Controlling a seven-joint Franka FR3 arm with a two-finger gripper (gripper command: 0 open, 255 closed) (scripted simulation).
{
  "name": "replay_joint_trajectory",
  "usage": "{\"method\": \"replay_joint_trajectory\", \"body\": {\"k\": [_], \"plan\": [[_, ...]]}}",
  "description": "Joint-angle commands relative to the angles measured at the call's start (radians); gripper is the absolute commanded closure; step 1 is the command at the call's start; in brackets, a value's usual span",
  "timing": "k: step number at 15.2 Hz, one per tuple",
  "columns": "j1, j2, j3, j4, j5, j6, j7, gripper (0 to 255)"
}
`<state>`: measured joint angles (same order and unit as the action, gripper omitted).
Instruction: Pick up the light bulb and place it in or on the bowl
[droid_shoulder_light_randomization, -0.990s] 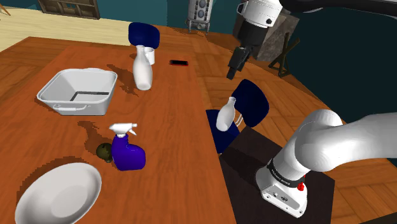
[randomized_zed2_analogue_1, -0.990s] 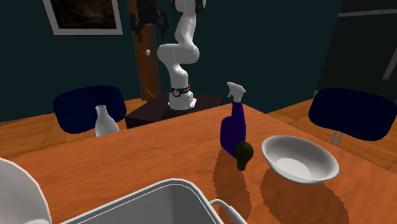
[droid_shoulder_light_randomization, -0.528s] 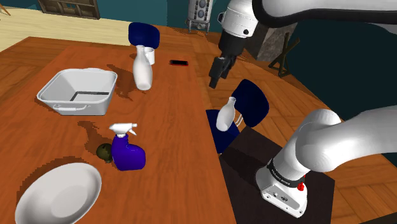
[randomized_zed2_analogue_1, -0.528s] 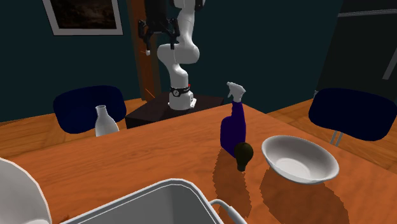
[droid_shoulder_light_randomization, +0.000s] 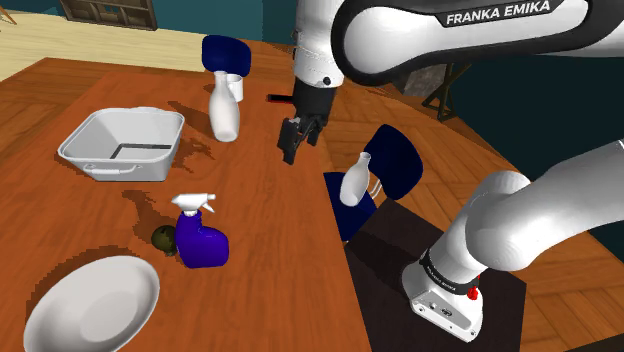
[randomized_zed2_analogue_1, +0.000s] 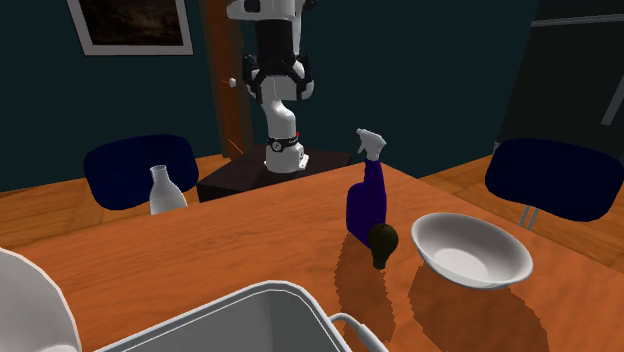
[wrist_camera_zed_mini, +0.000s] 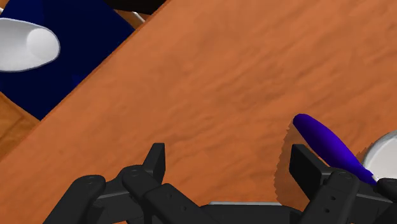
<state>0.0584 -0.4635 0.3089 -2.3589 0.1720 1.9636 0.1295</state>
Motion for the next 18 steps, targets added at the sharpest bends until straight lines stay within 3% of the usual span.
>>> {"method": "replay_joint_trajectory", "body": {"k": [1, 6, 11, 18], "plan": [[-0.002, 0.079, 0.036, 0.042, -0.011, 0.036, 0.041, 0], [0.001, 0.261, 0.125, 0.138, -0.067, 0.112, 0.162, 0], [0.018, 0.464, 0.190, 0.266, -0.173, 0.159, 0.301, 0], [0.111, 0.765, 0.205, 0.505, -0.354, 0.159, 0.485, 0]]}}
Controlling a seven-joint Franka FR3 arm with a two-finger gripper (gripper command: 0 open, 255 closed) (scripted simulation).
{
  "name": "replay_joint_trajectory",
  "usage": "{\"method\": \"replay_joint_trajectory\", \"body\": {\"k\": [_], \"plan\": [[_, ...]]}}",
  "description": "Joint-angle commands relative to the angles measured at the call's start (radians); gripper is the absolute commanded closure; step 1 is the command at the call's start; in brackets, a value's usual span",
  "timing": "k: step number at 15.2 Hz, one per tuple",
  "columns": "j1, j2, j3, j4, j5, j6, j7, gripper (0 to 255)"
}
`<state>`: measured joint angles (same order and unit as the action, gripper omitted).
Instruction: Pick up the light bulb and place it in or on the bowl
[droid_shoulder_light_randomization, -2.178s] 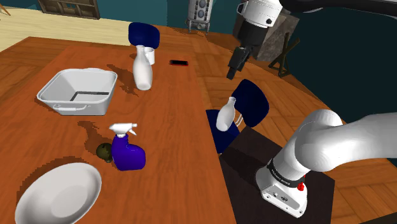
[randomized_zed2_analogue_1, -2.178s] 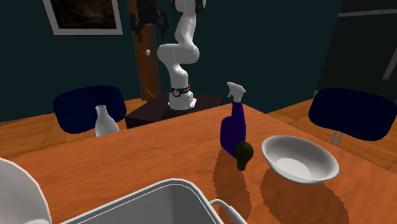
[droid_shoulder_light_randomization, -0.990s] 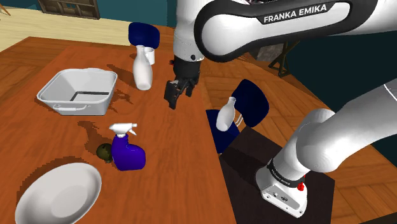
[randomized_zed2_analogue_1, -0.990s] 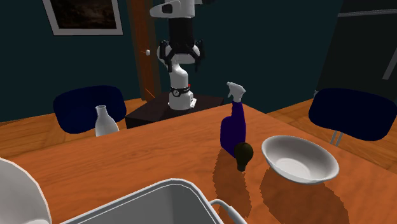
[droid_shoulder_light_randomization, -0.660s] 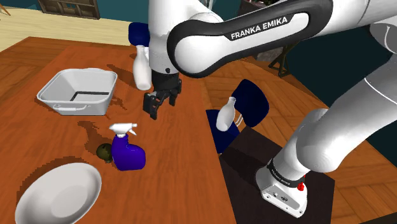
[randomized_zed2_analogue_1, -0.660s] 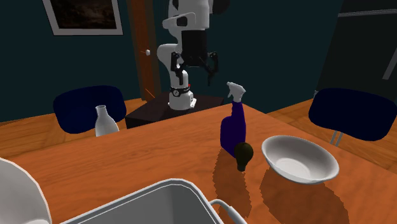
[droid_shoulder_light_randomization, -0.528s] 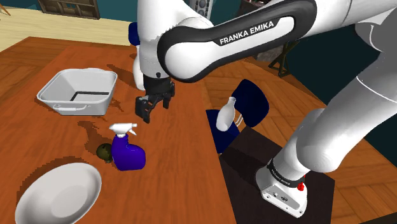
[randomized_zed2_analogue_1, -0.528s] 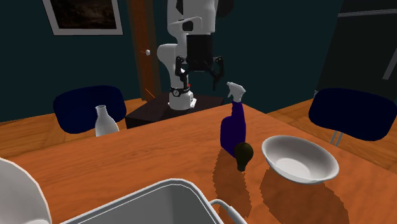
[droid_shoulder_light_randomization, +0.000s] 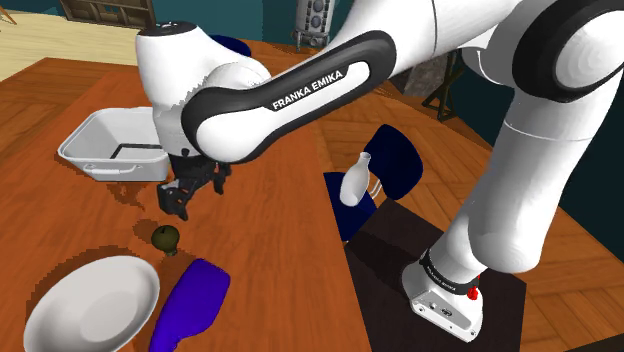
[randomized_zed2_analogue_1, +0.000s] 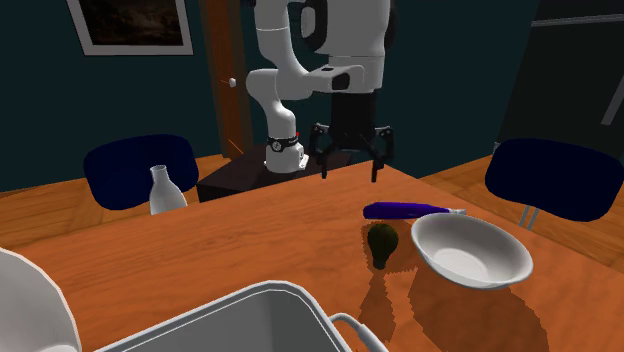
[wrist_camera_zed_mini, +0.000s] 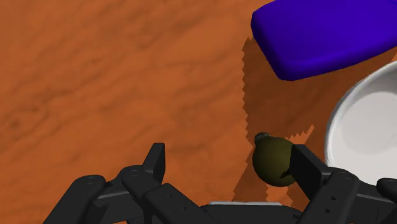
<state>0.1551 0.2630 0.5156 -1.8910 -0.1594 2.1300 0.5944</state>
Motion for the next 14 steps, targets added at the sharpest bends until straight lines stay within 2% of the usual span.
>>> {"method": "replay_joint_trajectory", "body": {"k": [1, 7, 14], "plan": [[0.034, 0.081, -0.006, 0.078, -0.045, -0.014, 0.041, 0], [0.163, 0.340, -0.047, 0.362, -0.148, -0.078, 0.126, 0], [0.170, 0.378, -0.061, 0.339, -0.167, -0.019, 0.137, 0]]}}
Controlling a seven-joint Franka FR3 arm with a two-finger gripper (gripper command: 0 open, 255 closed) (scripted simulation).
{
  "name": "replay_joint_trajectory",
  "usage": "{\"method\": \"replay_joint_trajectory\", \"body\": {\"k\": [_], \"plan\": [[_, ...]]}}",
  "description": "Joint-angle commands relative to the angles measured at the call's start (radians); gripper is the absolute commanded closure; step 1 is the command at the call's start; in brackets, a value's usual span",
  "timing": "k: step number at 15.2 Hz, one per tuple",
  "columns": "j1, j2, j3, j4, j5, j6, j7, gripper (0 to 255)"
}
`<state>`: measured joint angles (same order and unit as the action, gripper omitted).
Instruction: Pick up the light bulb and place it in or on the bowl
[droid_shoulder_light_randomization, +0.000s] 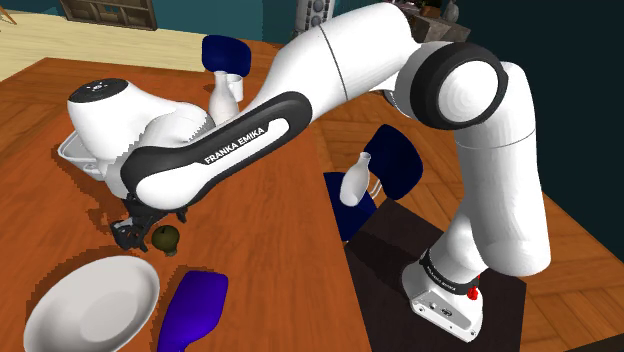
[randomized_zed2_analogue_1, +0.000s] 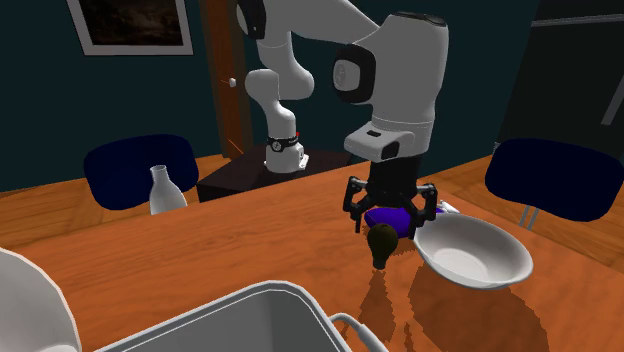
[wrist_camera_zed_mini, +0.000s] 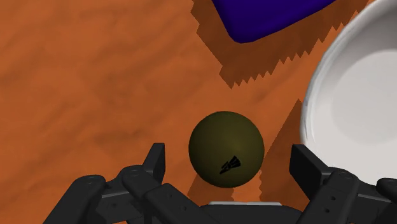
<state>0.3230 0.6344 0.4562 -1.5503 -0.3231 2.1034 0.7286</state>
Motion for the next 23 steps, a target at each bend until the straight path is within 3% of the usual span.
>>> {"method": "replay_joint_trajectory", "body": {"k": [1, 9, 10, 23], "plan": [[0.004, 0.017, -0.005, -0.007, -0.008, 0.023, 0.006, 0], [0.004, 0.017, -0.005, -0.007, -0.008, 0.023, 0.006, 0], [0.004, 0.017, -0.005, -0.007, -0.008, 0.023, 0.006, 255], [0.000, -0.009, 0.004, 0.007, 0.005, -0.015, -0.002, 255]]}}
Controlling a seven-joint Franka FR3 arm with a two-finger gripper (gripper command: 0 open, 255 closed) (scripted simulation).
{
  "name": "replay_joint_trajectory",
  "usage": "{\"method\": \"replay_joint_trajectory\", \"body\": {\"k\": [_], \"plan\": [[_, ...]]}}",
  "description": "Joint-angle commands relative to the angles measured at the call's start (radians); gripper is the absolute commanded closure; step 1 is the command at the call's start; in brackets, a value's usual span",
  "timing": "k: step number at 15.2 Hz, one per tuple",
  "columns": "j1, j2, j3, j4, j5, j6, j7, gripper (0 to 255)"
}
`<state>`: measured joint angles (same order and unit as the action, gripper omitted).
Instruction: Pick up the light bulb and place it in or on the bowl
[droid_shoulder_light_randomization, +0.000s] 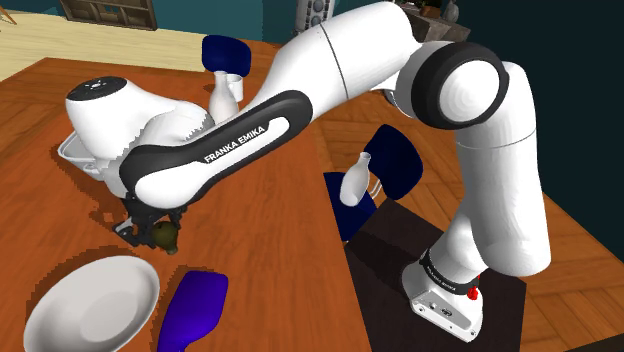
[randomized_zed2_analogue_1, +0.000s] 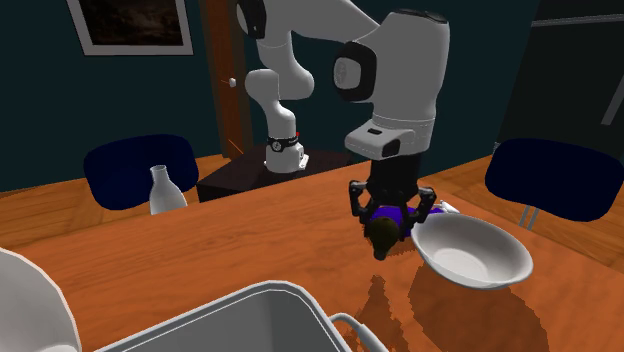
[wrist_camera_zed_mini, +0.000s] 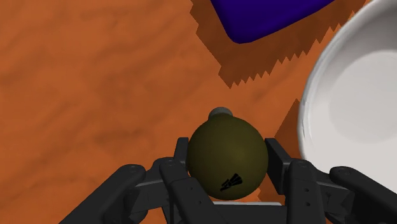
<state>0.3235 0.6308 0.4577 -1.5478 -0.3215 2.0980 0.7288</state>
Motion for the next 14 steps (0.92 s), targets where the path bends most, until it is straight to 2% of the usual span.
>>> {"method": "replay_joint_trajectory", "body": {"k": [1, 14], "plan": [[-0.002, -0.012, 0.004, 0.008, 0.006, -0.020, -0.004, 255], [-0.008, -0.077, 0.027, 0.086, 0.042, -0.156, -0.028, 255]]}}
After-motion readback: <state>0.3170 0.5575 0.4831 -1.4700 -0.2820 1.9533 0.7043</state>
